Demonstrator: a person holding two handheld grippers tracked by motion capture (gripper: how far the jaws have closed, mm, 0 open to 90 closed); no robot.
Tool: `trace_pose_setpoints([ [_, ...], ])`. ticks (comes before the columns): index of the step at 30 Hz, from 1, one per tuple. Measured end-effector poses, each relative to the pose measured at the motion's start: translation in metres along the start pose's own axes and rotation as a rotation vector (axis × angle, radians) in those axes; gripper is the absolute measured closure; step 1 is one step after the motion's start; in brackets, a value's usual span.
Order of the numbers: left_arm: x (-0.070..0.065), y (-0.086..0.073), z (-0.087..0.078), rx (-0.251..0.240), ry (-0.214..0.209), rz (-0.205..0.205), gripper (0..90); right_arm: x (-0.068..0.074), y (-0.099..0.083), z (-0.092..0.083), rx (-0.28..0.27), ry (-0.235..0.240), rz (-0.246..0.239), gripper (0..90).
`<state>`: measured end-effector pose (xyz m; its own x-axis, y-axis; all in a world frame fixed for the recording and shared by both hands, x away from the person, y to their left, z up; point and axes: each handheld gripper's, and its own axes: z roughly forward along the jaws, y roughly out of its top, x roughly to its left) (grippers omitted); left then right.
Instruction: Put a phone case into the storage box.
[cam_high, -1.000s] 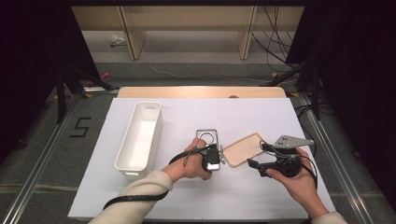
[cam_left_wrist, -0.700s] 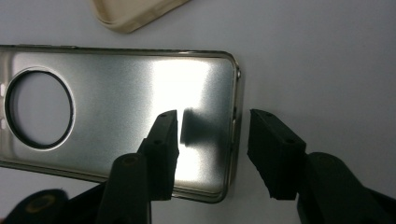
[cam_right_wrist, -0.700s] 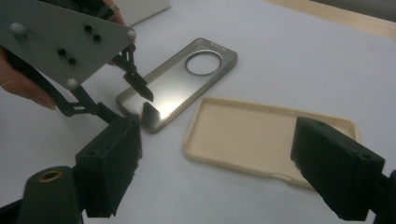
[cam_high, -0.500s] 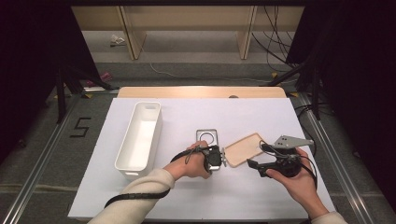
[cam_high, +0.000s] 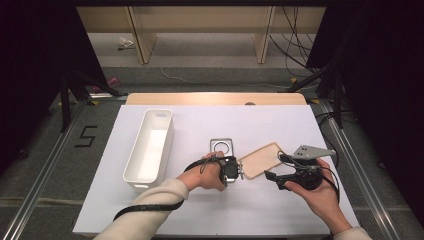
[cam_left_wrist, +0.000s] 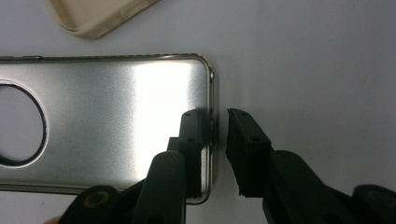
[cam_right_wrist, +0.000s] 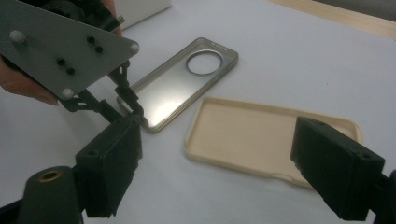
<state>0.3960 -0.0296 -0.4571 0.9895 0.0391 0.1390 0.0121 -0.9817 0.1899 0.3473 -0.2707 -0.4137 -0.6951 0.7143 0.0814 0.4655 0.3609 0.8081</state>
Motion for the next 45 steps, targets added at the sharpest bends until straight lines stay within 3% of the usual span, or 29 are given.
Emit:
trace_pose_setpoints([
  [5,0.002,0.002,0.0,0.009,0.005,0.014,79.9,0.0,0.0,0.0,-0.001,0.0,0.0,17.4],
  [18,0.002,0.004,0.0,0.014,0.019,-0.006,86.6,0.0,0.0,0.0,-0.002,0.001,-0.001,17.4],
  [27,-0.001,0.003,0.0,0.005,0.03,-0.016,88.4,0.0,0.0,-0.001,-0.002,-0.001,-0.001,17.4],
  [28,-0.001,0.001,0.001,-0.007,0.023,-0.031,88.5,0.0,0.0,-0.001,-0.003,-0.001,-0.001,17.4],
  [31,-0.001,0.0,0.0,-0.013,0.026,-0.019,88.7,-0.001,0.0,-0.001,-0.004,-0.003,0.004,17.4],
  [37,-0.005,-0.004,-0.004,-0.045,0.047,-0.021,88.8,-0.001,0.0,-0.001,-0.004,-0.008,0.0,17.4],
  [39,-0.007,-0.008,-0.007,-0.067,0.082,-0.015,88.8,-0.001,0.001,0.0,-0.004,-0.01,0.002,17.4],
  [45,-0.018,-0.02,-0.009,-0.092,0.12,-0.029,88.8,0.0,0.001,0.001,-0.005,-0.011,0.006,17.4],
])
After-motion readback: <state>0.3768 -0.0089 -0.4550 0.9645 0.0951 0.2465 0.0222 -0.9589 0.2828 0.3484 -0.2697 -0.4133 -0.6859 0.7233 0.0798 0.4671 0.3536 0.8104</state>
